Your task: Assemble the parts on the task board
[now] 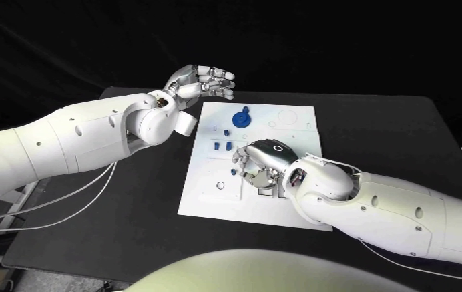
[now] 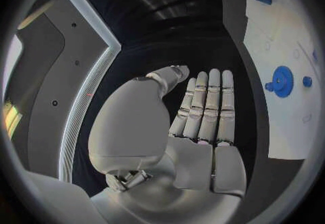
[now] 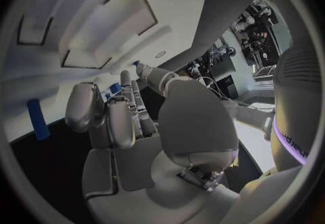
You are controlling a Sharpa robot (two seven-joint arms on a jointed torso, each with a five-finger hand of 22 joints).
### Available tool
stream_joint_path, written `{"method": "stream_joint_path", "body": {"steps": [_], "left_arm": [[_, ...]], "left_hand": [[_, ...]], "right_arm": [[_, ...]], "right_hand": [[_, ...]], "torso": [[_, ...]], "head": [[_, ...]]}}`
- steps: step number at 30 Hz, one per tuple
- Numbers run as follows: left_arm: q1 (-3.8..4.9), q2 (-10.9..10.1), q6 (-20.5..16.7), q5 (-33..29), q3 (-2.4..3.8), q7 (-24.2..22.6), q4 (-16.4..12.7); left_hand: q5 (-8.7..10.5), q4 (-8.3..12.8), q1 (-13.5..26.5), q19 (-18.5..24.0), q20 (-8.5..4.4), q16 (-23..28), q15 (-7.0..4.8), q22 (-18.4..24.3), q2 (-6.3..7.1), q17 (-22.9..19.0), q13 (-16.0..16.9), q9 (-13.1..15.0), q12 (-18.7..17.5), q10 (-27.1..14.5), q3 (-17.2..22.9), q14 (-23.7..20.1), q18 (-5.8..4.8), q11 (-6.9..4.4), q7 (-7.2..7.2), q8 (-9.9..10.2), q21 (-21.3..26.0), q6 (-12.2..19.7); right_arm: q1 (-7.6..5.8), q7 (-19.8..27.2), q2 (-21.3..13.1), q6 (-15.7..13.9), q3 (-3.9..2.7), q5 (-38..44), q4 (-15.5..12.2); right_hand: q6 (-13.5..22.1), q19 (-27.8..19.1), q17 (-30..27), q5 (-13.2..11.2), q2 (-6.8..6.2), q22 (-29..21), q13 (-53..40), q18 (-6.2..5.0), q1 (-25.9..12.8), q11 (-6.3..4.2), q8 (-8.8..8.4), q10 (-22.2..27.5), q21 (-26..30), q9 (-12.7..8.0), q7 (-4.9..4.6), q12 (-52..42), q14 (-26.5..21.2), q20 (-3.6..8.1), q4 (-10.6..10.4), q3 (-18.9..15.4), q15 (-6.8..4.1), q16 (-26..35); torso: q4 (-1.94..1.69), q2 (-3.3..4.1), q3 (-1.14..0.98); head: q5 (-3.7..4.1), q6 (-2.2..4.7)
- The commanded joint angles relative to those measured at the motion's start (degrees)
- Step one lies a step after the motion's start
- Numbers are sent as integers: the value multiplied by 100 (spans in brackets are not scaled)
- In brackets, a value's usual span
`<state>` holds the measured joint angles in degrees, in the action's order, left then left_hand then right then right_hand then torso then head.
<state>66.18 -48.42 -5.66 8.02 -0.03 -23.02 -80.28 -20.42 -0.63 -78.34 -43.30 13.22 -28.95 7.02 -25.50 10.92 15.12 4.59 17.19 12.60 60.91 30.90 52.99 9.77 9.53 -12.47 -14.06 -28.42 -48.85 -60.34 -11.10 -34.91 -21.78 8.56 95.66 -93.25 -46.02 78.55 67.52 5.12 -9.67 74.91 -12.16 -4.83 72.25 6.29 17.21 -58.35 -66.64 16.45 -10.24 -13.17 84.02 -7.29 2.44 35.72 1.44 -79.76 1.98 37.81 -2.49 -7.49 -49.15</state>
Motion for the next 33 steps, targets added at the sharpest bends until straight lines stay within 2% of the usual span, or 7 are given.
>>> {"method": "stream_joint_path", "body": {"steps": [1, 4, 8, 11, 15, 21, 33], "left_arm": [[5, 5, 71, 39, 5, -11, 3], [5, -1, 74, 42, 5, -12, 9], [5, -13, 76, 43, 5, -12, 10], [5, -24, 73, 44, 4, -13, 10], [4, -27, 72, 44, 4, -17, 15], [4, -30, 82, 44, 4, -19, 13], [4, -46, 89, 44, 4, -19, 11]], "left_hand": [[-28, 33, 20, 20, 8, 29, -3, 1, -3, 6, -3, -6, -24, -35, -10, -37, 10, 0, -83, 29, 38, 39], [-28, 33, 20, 20, 8, 29, -3, 1, -3, 6, -3, -6, -24, -35, -10, -37, 10, 0, -83, 29, 38, 39], [-28, 33, 20, 20, 8, 29, -3, 1, -3, 6, -3, -6, -24, -35, -10, -37, 10, 0, -83, 29, 38, 39], [-28, 33, 20, 20, 8, 29, -3, 1, -3, 6, -3, -6, -24, -35, -10, -37, 10, 0, -83, 29, 38, 39], [-28, 33, 23, 23, 10, 31, -1, 2, -5, 8, -2, -8, -23, -40, -9, -42, 9, 1, -83, 29, 42, 42], [-28, 33, 23, 23, 10, 31, -1, 2, -5, 8, -2, -8, -23, -40, -9, -42, 9, 1, -83, 29, 42, 42], [-28, 33, 23, 23, 10, 31, -1, 2, -5, 8, -2, -8, -23, -40, -9, -42, 9, 1, -83, 29, 42, 42]], "right_arm": [[-75, -41, -180, -238, -33, 5, -219], [-207, -45, -468, -274, -79, -82, -448], [-419, -25, -804, -199, -126, -268, -589], [-592, -34, -1033, 21, -151, -381, -589], [-735, 2, -1206, 338, -169, -442, -451], [-788, 82, -1230, 702, -170, -443, -209], [-748, 105, -1109, 1005, -141, -412, 8]], "right_hand": [[-19, -35, 8, 23, -78, 504, -13, -22, -13, -1, 14, 43, 21, 8, 27, -61, 57, -11, 1, -41, 17, 23], [-81, -37, 17, 41, -93, 501, -26, -25, -23, -8, 41, 56, 35, 18, 39, -108, 63, -9, -9, -66, 10, 15], [-137, -55, 9, 55, -135, 482, -26, -34, -58, 5, 58, 102, 86, 22, 31, -141, 66, -11, -30, -107, 17, 14], [-113, -105, -42, 171, -212, 435, 1, -54, -120, 10, 24, 247, 205, 5, 35, -149, 47, -19, -75, -197, 27, 37], [-23, -249, -158, 293, -314, 310, 69, -106, -179, 28, -39, 560, 517, -19, 70, -146, -21, -36, -159, -462, 43, 90], [-37, -250, -107, 316, -329, 303, 90, -107, -177, 33, -35, 627, 536, -16, 80, -162, -9, -40, -182, -554, 48, 59], [-135, -82, 51, 355, -237, 404, 107, -59, -96, -3, -5, 474, 296, -6, 66, -325, 78, -18, -226, -635, 17, -41]], "torso": [[4, -3, 1], [6, -4, 1], [13, -4, 5], [19, -5, 11], [26, -15, 22], [19, -3, 14], [21, 1, 16]], "head": [[32, 43], [65, 75], [101, 108], [136, 134], [147, 151], [152, 164], [132, 132]]}}
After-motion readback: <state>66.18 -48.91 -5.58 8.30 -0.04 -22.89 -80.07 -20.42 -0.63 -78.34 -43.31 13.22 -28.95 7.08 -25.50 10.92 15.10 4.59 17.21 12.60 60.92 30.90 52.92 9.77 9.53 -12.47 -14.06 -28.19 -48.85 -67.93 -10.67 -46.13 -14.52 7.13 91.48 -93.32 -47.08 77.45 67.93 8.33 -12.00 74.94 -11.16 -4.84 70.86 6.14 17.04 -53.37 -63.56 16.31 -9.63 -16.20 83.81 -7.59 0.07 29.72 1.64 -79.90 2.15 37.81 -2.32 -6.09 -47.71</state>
